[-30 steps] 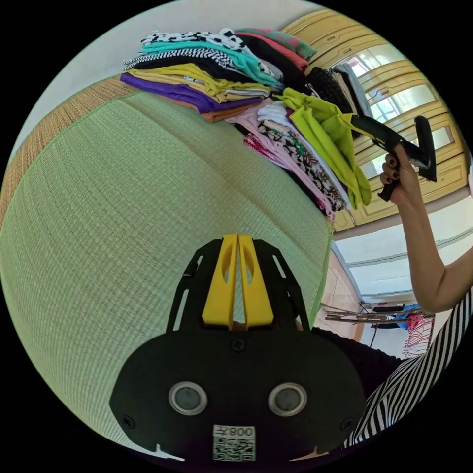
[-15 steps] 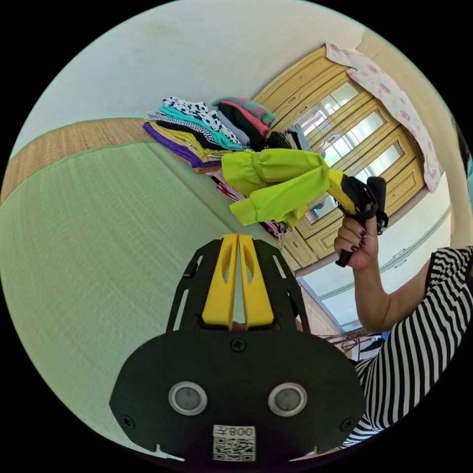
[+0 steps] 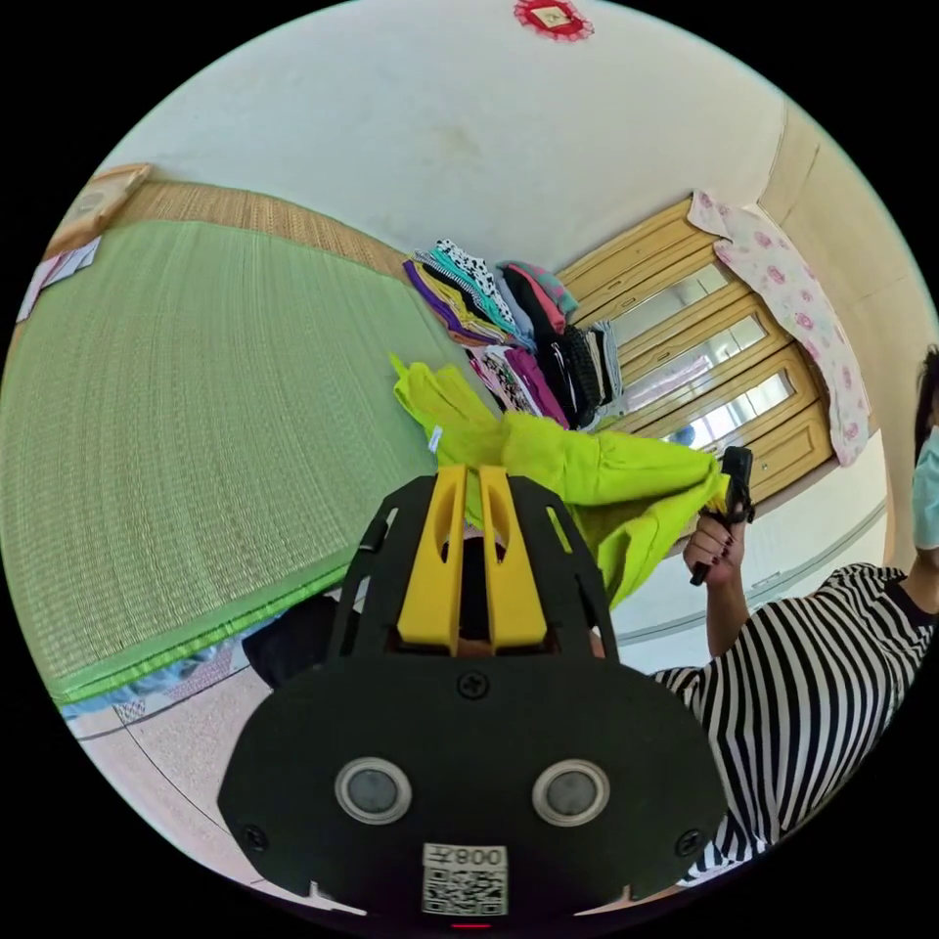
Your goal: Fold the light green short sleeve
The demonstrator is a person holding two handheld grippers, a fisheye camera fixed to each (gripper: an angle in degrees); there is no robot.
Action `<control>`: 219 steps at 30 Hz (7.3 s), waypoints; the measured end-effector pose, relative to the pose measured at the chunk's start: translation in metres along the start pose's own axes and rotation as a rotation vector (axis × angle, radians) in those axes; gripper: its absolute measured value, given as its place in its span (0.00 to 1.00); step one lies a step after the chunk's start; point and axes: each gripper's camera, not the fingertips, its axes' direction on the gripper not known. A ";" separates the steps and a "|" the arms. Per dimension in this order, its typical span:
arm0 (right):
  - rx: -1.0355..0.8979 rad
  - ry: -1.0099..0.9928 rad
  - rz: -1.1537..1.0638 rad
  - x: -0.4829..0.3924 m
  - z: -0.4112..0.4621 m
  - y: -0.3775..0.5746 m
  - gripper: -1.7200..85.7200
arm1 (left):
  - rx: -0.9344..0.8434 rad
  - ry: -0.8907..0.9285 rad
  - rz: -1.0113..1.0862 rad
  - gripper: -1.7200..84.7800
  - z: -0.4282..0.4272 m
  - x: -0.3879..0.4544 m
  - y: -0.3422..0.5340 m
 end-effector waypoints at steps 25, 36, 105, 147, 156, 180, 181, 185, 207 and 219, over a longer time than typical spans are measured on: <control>0.031 0.017 0.188 0.033 -0.158 0.085 0.02 | -0.359 -0.008 -0.229 0.08 0.101 -0.196 0.045; 0.082 0.006 0.130 0.049 -0.198 0.086 0.02 | -0.193 0.198 -0.205 0.03 0.003 -0.232 0.143; 0.414 0.235 -0.445 -0.073 -0.161 -0.120 0.02 | 0.694 0.103 0.433 0.03 -0.494 -0.240 0.343; -0.140 0.651 0.343 0.507 0.344 -0.513 0.02 | -0.059 -0.654 -0.370 0.03 -0.163 -0.591 -0.136; -0.046 0.626 0.478 0.546 0.325 -0.511 0.01 | 0.028 -0.766 -0.418 0.02 -0.179 -0.597 -0.183; -0.157 0.539 0.268 0.501 0.523 -0.551 0.02 | -0.029 -0.638 -0.154 0.02 -0.054 -0.567 -0.301; -0.158 0.542 0.267 0.501 0.525 -0.554 0.02 | -0.029 -0.651 -0.158 0.02 -0.054 -0.568 -0.306; -0.175 0.525 0.291 0.500 0.535 -0.565 0.02 | -0.021 -0.666 -0.183 0.02 -0.051 -0.564 -0.311; -0.067 0.719 0.360 0.416 0.404 -0.364 0.02 | 0.072 -0.786 -0.372 0.02 -0.111 -0.528 -0.175; -0.024 0.697 0.276 0.366 0.420 -0.374 0.02 | 0.117 -0.742 -0.229 0.02 -0.094 -0.484 -0.172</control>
